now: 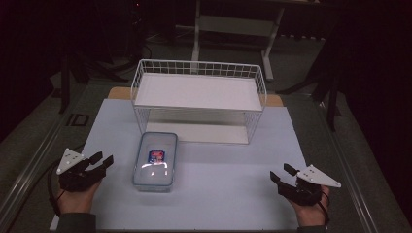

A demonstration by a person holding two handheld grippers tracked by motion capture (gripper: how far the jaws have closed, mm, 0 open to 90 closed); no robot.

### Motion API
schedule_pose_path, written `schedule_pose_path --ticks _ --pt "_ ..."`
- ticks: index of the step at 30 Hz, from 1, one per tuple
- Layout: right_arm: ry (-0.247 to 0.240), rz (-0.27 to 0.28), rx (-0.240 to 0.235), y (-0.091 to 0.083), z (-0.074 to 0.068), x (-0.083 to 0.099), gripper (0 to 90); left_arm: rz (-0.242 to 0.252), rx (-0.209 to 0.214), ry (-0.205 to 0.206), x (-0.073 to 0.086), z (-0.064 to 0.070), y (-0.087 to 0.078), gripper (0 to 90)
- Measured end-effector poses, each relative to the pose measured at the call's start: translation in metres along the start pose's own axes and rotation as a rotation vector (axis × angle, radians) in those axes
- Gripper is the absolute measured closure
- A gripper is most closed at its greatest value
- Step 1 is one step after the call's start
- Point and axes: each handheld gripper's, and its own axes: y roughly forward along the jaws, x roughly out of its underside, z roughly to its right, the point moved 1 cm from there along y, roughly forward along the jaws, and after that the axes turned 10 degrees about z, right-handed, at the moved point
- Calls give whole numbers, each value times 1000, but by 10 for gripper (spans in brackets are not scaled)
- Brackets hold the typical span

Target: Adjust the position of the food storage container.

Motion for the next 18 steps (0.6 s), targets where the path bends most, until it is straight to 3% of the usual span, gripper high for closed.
schedule_pose_path --ticks 13,15,18 --pt "-15 -13 -2 4 0 2 391 -21 22 -30 1 -4 8 564" --pt "-12 -14 -1 5 0 2 390 -13 39 -67 -1 -6 10 601" --pt "-15 -17 -2 6 0 3 386 -5 54 -57 -8 -5 13 680"
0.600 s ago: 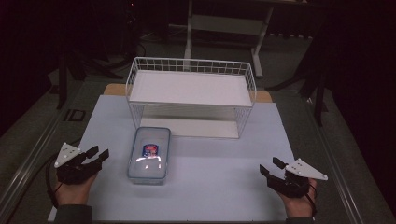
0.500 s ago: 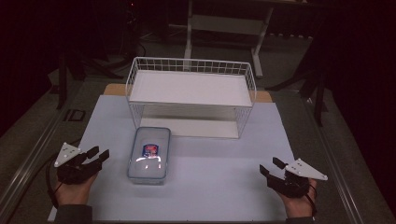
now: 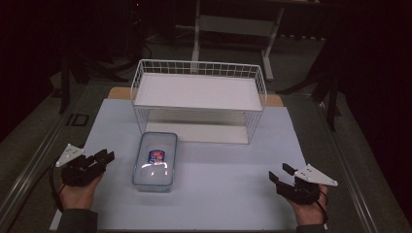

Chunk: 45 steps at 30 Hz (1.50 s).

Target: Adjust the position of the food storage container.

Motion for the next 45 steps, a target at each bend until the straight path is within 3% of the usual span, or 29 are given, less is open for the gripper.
schedule_pose_path --ticks 4,5,7,12,18,21,30,34,41,45 --pt "0 -1 2 1 0 0 383 -7 21 13 -7 2 7 788" --pt "-1 -1 2 1 0 0 381 -22 29 18 -11 4 16 788" --pt "-4 -4 7 2 -1 0 369 -39 35 28 -14 5 25 891" --pt "0 -4 15 2 1 1 364 -70 45 53 -18 9 47 897" --pt "-4 -3 13 2 1 0 360 -114 53 97 -11 15 70 897" --pt "-5 -9 11 2 1 1 360 -134 68 93 -8 16 79 898" --pt "-3 -5 11 2 1 1 360 -182 67 115 -1 20 92 898" --pt "-5 -9 7 2 1 1 360 -183 67 95 -1 20 94 899" --pt "-15 -14 -3 5 -1 1 360 -201 122 92 1 30 104 900" --pt "-17 -14 -4 5 -1 1 360 -222 162 122 2 44 112 900"
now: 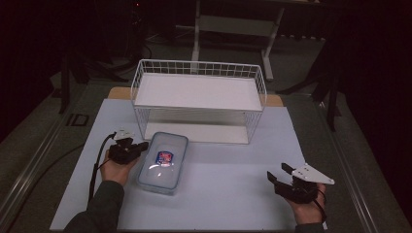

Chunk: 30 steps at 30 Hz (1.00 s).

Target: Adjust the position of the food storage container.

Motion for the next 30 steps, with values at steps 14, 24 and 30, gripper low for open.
schedule_pose_path --ticks 14,24,30 --pt "2 0 -3 -1 1 0 362 -29 175 74 -15 61 37 900" --pt "7 2 2 -3 3 1 362 54 234 93 -27 87 17 898" --pt "0 0 -2 -2 1 0 362 73 310 100 -26 109 -6 898"
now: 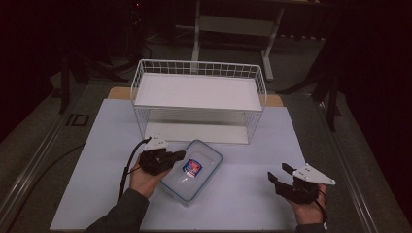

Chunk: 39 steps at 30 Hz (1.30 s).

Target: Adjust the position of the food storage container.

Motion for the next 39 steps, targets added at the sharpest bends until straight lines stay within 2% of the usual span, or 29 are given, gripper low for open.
schedule_pose_path --ticks 2,3,5,11,15,20,23,25,29,30,33,35,39 --pt "-2 -1 0 0 0 0 362 0 7 -3 1 4 -2 897" --pt "-3 -1 -1 0 0 0 362 -5 32 6 4 13 -4 897" --pt "-1 0 0 0 0 0 362 -13 56 16 8 22 -6 897" --pt "0 1 1 0 0 0 362 -37 124 -15 22 43 -9 897" --pt "-1 1 1 0 0 0 362 -69 142 36 32 57 -12 897" --pt "-1 0 0 0 0 0 362 -102 181 66 43 73 -14 897" --pt "0 2 0 0 0 0 362 -139 186 100 51 80 -13 897" --pt "-1 3 1 -1 0 0 362 -142 193 95 54 81 -14 897" --pt "2 6 3 -1 1 0 362 -184 166 142 58 86 -14 898" --pt "3 6 3 -2 1 0 362 -192 164 143 60 85 -15 898" --pt "3 7 4 -1 1 0 362 -192 157 131 60 82 -18 898" --pt "3 5 3 -1 1 0 362 -194 130 129 60 78 -21 898" --pt "2 2 1 -1 1 0 361 -187 78 93 61 66 -30 898"
